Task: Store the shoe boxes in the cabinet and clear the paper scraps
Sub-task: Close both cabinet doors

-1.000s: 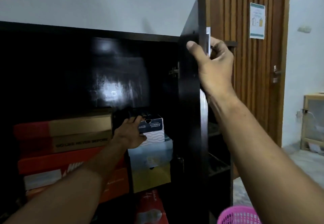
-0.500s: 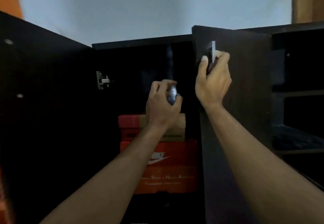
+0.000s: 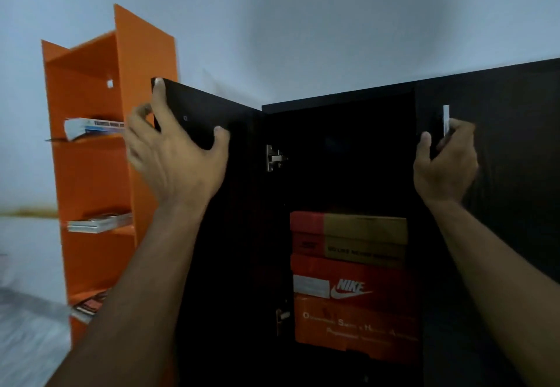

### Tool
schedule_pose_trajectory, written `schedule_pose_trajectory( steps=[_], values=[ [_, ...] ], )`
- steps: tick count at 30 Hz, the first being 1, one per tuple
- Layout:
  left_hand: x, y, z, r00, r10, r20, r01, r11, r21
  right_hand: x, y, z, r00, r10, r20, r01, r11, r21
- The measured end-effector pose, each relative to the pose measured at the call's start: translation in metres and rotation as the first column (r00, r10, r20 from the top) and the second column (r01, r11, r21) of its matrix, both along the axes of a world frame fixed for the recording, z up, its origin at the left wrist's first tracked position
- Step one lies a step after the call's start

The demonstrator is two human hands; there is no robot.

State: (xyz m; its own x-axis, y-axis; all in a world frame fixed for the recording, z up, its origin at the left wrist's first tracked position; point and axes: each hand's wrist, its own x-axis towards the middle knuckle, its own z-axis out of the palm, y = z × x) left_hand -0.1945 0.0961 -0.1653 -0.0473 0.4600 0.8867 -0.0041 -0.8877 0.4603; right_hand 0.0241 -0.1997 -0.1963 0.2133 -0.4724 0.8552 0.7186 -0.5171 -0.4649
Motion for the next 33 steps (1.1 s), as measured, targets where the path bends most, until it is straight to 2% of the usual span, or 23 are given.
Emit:
schedule_pose_trajectory(
  steps=[2, 7, 9, 12, 15, 17, 20, 25, 33],
  values=[
    [0.000, 0.007, 0.000, 0.990, -0.082, -0.112, 0.081, 0.997, -0.017, 0.004, -0.002, -0.001, 1.000, -0.002, 0.002, 0.002, 1.000, -0.024],
    [0.001, 0.011, -0.003, 0.969, -0.238, 0.073, 0.243, 0.968, -0.070, 0.018, -0.009, -0.002, 0.999, 0.035, -0.029, -0.037, 0.996, -0.079],
    [0.004, 0.008, -0.006, 0.915, -0.371, 0.159, 0.382, 0.923, -0.040, 0.024, -0.012, 0.000, 0.996, 0.070, -0.056, -0.076, 0.992, -0.102],
    [0.014, -0.015, -0.009, 0.720, -0.647, 0.250, 0.665, 0.747, 0.017, 0.033, -0.017, 0.003, 0.983, 0.124, -0.134, -0.141, 0.983, -0.120],
    [0.033, -0.052, -0.012, 0.582, -0.775, 0.246, 0.775, 0.621, 0.119, 0.041, -0.022, 0.005, 0.979, 0.140, -0.152, -0.161, 0.977, -0.138],
    [0.048, -0.078, -0.013, 0.496, -0.831, 0.251, 0.845, 0.529, 0.081, 0.046, -0.023, 0.006, 0.976, 0.154, -0.152, -0.176, 0.974, -0.144],
    [0.070, -0.118, -0.010, 0.368, -0.896, 0.250, 0.930, 0.359, -0.083, 0.055, -0.027, 0.006, 0.969, 0.183, -0.165, -0.208, 0.967, -0.145],
    [0.113, -0.165, -0.011, 0.354, -0.913, 0.202, 0.933, 0.330, -0.141, 0.066, -0.029, 0.004, 0.974, 0.157, -0.162, -0.185, 0.966, -0.182],
    [0.178, -0.189, -0.002, 0.393, -0.919, -0.015, 0.896, 0.386, -0.221, 0.071, -0.031, 0.004, 0.982, 0.126, -0.141, -0.151, 0.971, -0.185]
  ],
)
